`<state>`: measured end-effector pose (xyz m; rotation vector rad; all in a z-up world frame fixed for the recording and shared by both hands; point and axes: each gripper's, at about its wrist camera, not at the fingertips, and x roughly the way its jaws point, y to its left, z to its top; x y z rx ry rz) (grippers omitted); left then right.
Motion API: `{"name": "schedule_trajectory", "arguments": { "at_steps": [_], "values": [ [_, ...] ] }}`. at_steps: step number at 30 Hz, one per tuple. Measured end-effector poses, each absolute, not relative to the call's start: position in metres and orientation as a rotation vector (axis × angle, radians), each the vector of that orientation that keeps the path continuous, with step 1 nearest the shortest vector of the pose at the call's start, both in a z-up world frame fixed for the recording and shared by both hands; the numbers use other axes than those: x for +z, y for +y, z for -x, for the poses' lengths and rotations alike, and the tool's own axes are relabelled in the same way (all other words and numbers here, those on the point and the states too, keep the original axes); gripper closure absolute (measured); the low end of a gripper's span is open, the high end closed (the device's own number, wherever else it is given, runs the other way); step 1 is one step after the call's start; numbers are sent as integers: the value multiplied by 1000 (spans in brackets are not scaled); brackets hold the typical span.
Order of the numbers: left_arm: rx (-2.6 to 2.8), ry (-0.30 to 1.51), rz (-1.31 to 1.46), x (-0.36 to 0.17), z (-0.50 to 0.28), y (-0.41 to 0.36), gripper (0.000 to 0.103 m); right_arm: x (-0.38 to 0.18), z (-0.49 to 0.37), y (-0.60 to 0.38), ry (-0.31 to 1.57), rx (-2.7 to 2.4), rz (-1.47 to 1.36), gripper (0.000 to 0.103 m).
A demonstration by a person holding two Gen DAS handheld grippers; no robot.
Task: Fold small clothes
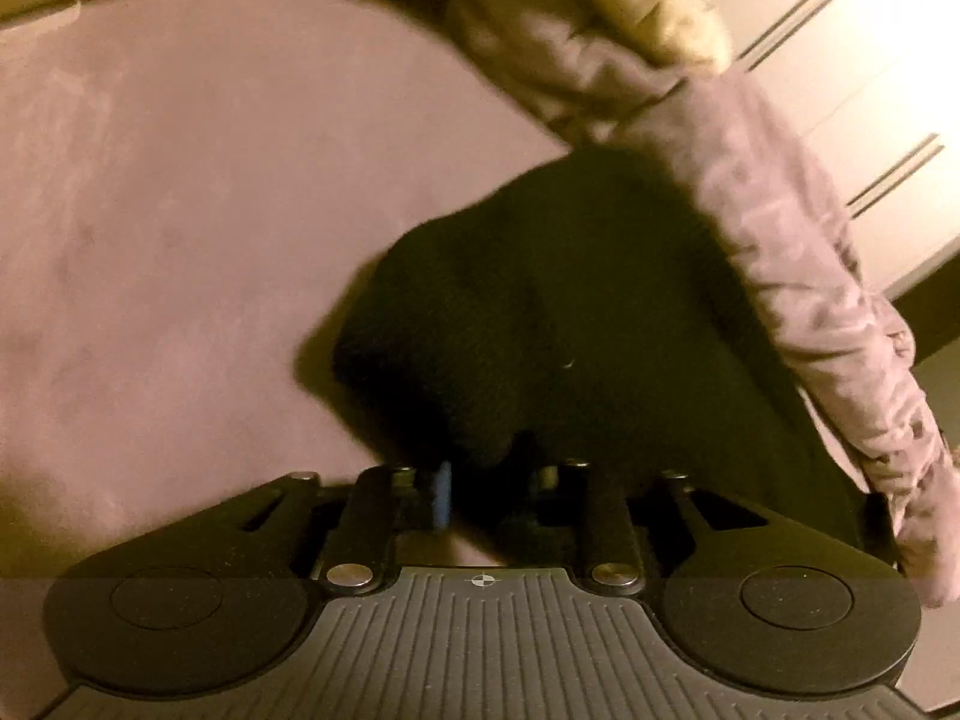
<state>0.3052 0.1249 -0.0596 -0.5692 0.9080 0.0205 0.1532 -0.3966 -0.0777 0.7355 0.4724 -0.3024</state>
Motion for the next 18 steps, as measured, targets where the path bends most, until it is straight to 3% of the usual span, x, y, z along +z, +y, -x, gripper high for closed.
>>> {"name": "schedule_trajectory", "arguments": {
  "at_steps": [1,7,10,12,18],
  "values": [
    [18,894,517,-56,-303,121,66,-74,-150,-399,461,-298,-742,76],
    [31,921,446,-53,-302,109,63,-100,-148,-426,442,-251,-1093,75],
    [38,929,438,-52,-304,107,63,-125,-149,-433,396,-245,-1276,66],
    [39,935,435,-51,-303,107,63,-134,-151,-435,385,-251,-1374,65],
    [40,942,422,-50,-303,108,60,-100,-139,-423,362,-255,-1290,64]
  ]
}}
